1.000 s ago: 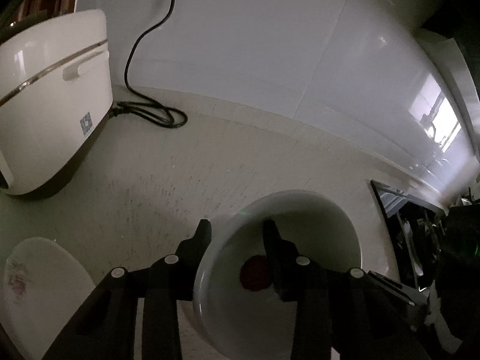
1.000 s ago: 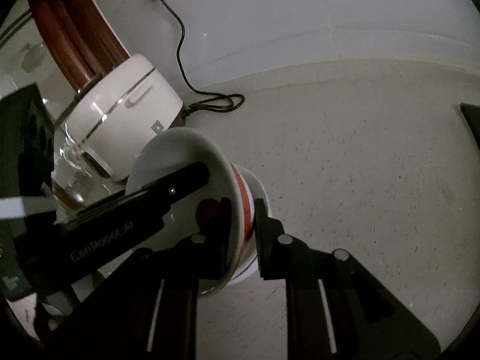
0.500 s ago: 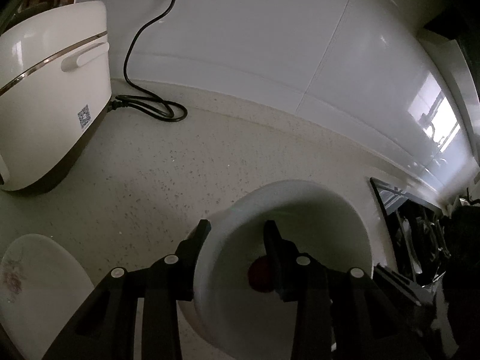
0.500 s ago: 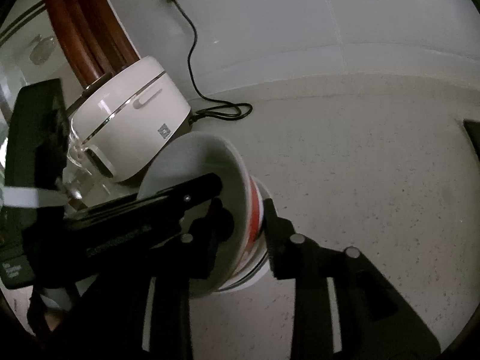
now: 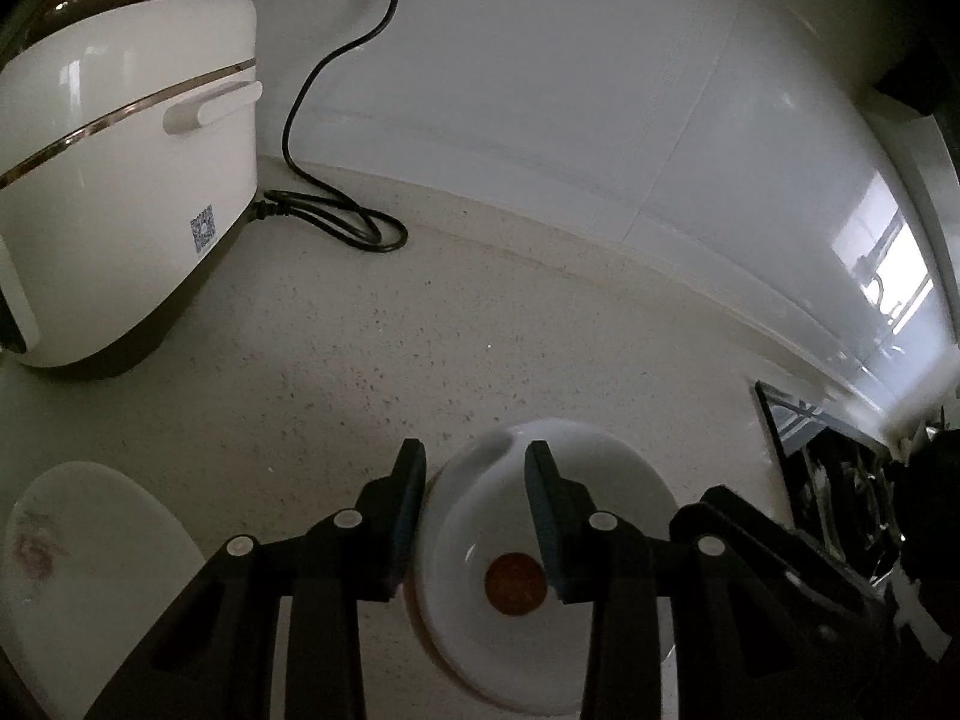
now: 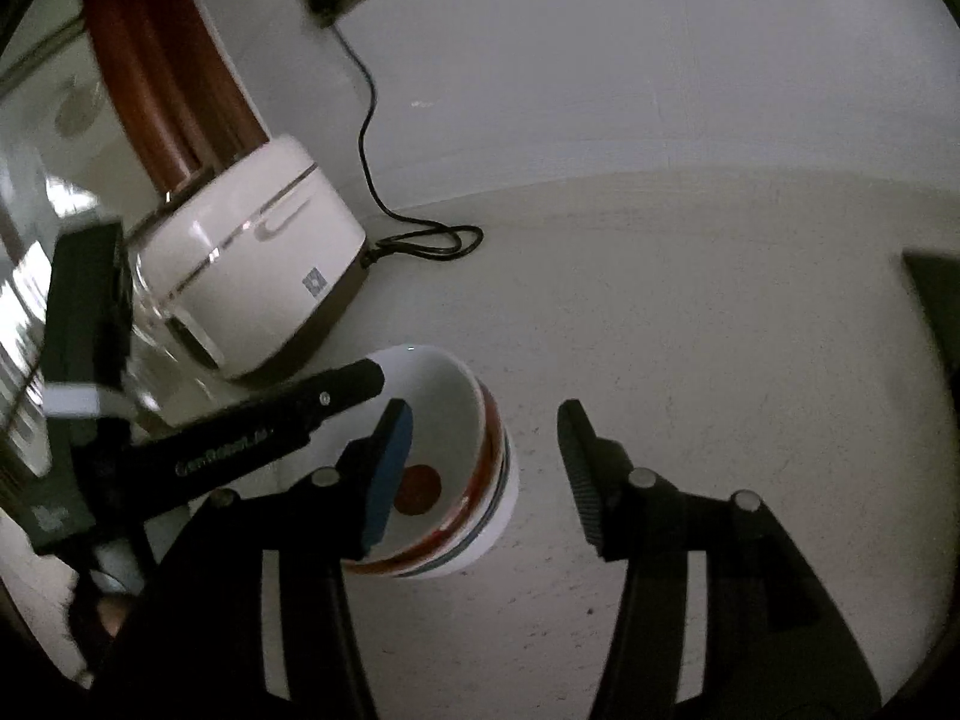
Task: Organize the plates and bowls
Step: 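Pinch the nested bowl stack rim with both tools and lift it, then carry the bowl stack with both tools onto the plate stack and release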
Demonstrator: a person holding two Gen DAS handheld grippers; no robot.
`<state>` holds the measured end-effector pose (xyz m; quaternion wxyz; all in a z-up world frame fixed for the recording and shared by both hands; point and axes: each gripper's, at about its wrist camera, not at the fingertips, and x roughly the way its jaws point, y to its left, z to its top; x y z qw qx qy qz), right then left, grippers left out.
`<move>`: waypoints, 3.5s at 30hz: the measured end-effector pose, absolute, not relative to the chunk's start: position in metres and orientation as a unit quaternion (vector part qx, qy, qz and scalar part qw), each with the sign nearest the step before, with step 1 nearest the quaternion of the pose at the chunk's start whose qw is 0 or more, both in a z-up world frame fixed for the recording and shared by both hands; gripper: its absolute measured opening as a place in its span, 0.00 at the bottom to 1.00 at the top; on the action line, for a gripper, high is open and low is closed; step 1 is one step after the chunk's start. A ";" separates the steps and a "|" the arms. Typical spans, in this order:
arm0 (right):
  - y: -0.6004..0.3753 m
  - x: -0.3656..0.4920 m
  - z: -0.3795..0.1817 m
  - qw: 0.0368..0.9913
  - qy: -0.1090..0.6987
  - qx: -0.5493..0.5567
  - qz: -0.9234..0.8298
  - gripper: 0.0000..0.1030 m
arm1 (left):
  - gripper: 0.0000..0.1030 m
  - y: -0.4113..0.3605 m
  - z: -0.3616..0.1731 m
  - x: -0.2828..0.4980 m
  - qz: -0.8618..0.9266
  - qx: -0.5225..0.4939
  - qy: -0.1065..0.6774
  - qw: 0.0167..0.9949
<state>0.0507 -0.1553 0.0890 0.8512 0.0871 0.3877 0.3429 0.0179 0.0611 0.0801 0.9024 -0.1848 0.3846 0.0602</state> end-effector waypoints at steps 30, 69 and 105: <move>-0.142 0.066 0.027 0.714 0.529 0.224 0.401 0.75 | 0.72 0.076 0.034 0.041 0.029 -0.275 0.450 0.849; -0.174 0.048 0.015 0.742 0.508 0.325 0.294 0.46 | 0.59 0.051 0.032 0.041 -0.082 -0.309 0.423 0.848; -0.010 -0.029 0.081 0.740 0.499 0.225 0.390 0.46 | 0.61 0.193 0.079 -0.092 0.016 -0.354 0.328 0.876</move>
